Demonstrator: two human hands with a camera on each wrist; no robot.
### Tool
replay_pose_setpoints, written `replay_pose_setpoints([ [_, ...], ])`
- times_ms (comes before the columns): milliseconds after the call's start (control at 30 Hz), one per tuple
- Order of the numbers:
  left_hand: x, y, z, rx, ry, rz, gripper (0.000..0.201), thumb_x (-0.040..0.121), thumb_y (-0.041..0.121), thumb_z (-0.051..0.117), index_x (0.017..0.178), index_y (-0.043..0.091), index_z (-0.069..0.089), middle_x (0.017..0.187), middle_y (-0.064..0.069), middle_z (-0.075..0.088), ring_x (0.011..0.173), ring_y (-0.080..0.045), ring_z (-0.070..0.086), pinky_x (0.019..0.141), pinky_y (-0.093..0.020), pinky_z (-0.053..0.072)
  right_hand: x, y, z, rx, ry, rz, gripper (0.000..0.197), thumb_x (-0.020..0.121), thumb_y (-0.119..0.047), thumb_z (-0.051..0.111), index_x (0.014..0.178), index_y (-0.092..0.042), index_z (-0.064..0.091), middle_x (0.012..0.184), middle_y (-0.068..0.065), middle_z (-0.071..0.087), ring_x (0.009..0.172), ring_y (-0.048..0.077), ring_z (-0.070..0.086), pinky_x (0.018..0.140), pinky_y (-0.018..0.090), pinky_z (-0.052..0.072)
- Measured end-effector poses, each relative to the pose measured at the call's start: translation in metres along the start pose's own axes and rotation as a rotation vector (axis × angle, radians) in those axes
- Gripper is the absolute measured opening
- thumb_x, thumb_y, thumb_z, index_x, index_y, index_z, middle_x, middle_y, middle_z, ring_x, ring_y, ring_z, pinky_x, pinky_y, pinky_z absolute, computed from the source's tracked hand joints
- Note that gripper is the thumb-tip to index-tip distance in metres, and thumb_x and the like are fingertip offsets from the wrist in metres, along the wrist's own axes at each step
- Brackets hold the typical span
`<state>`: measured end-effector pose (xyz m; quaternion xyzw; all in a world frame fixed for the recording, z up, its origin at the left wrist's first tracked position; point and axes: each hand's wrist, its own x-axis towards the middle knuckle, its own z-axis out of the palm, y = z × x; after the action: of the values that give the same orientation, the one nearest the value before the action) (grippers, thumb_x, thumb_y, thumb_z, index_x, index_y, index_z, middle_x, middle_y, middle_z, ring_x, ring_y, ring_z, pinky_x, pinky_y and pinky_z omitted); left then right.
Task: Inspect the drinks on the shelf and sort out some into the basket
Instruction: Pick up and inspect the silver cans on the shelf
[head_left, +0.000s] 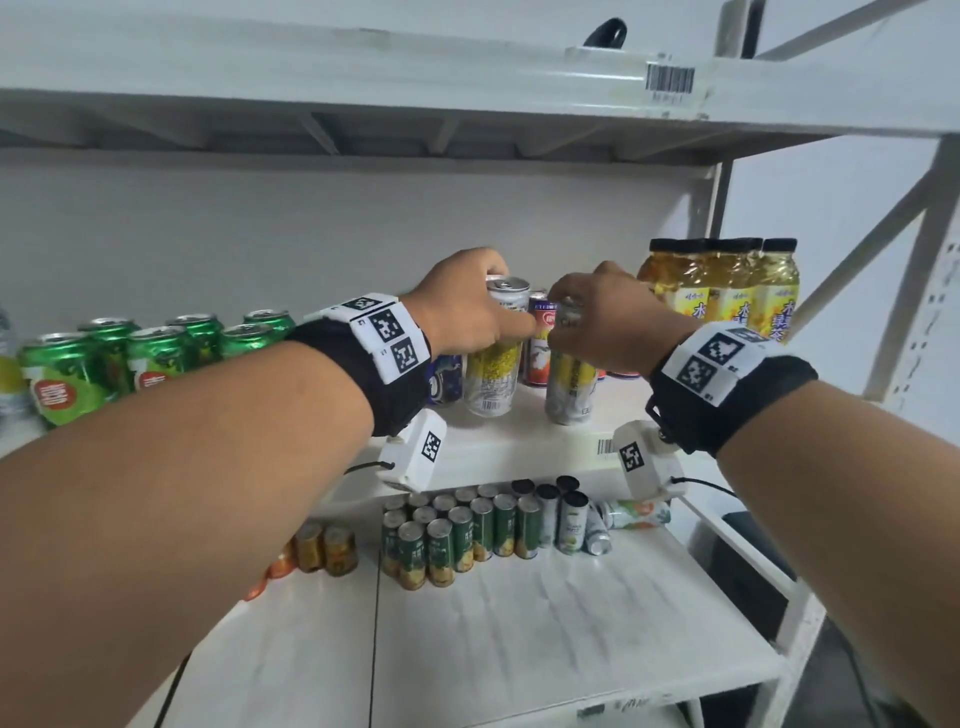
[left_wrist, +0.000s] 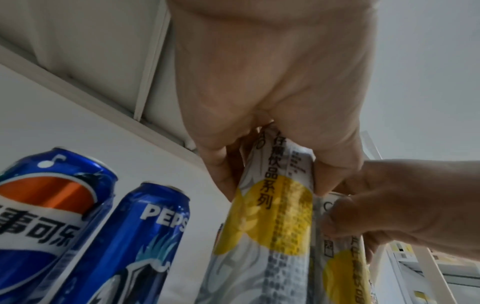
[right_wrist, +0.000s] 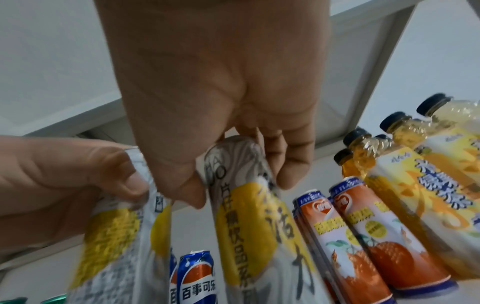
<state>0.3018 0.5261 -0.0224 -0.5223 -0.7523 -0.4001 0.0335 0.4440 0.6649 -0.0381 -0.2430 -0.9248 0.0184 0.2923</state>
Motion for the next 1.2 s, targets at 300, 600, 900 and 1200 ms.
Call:
replay_pose_setpoints([
  [300,0.006,0.038,0.033,-0.015,-0.088,0.191,0.035,0.077,0.036,0.09,0.097,0.014,0.072,0.094,-0.005,0.076,0.08,-0.02,0.067,0.07,-0.034,0.058,-0.048,0.022,-0.047,-0.083,0.045,0.056,0.035,0.083,-0.035,0.08,0.109,-0.014,0.07,0.1,0.006,0.067,0.089,0.027,0.06,0.07,0.034,0.048],
  [600,-0.011,0.091,0.11,0.004,-0.355,0.488,0.041,0.078,0.039,0.089,0.107,0.021,0.066,0.096,0.01,0.064,0.091,-0.018,0.062,0.071,-0.027,0.047,-0.135,0.066,-0.061,-0.309,-0.087,0.385,0.033,0.08,-0.033,0.079,0.106,-0.015,0.071,0.082,0.0,0.053,0.088,0.022,0.047,0.068,0.032,0.035],
  [900,-0.057,0.083,0.264,-0.026,-0.723,0.547,0.036,0.076,0.035,0.09,0.102,0.021,0.068,0.1,0.004,0.069,0.094,-0.021,0.067,0.078,-0.032,0.056,-0.248,0.12,-0.019,-0.327,-0.189,0.657,0.032,0.083,-0.038,0.079,0.107,-0.018,0.072,0.094,0.003,0.065,0.084,0.02,0.056,0.067,0.032,0.044],
  [1200,-0.085,0.083,0.469,0.1,-0.937,0.584,0.038,0.075,0.03,0.087,0.1,0.013,0.065,0.097,-0.002,0.068,0.09,-0.027,0.063,0.069,-0.035,0.047,-0.345,0.276,0.088,-0.2,-0.39,0.779,0.035,0.077,-0.034,0.08,0.107,-0.019,0.071,0.095,0.003,0.046,0.08,0.026,0.05,0.071,0.029,0.037],
])
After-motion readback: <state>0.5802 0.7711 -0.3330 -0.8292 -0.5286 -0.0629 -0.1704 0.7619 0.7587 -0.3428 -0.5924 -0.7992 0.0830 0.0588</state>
